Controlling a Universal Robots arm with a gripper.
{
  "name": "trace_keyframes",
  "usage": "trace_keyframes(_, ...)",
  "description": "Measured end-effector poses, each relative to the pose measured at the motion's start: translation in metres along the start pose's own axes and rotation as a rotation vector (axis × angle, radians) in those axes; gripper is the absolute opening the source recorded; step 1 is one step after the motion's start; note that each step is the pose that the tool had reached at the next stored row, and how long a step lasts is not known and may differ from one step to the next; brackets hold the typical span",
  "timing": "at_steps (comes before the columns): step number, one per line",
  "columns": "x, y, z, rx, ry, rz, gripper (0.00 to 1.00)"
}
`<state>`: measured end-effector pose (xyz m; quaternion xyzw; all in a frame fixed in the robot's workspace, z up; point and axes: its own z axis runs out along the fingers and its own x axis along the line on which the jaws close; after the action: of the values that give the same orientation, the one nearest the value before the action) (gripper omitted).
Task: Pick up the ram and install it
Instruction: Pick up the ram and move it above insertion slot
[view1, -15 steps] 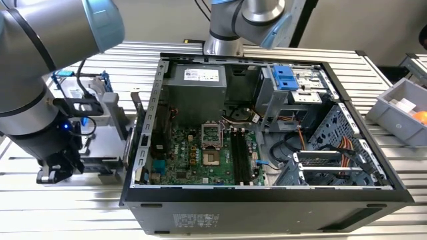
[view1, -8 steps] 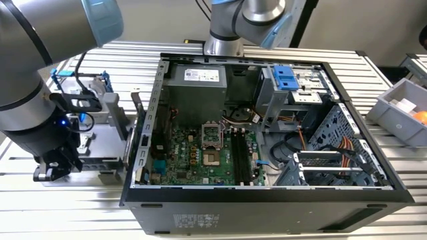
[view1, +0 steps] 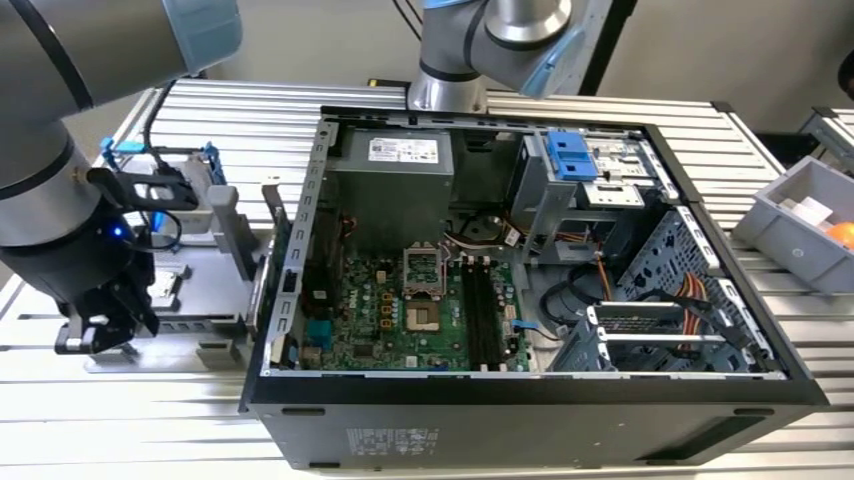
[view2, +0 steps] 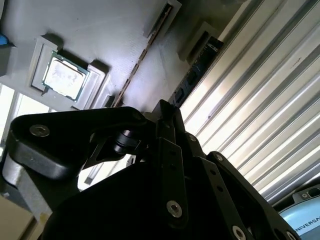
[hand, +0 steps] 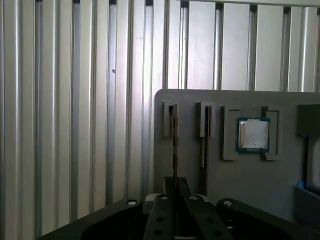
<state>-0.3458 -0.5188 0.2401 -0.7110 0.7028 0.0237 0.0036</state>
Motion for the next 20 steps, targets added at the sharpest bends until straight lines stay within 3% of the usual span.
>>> trace_keyframes(20, -0.001, 0.0008, -0.0257, 0.0002, -0.0001, 0.006, 0.0)
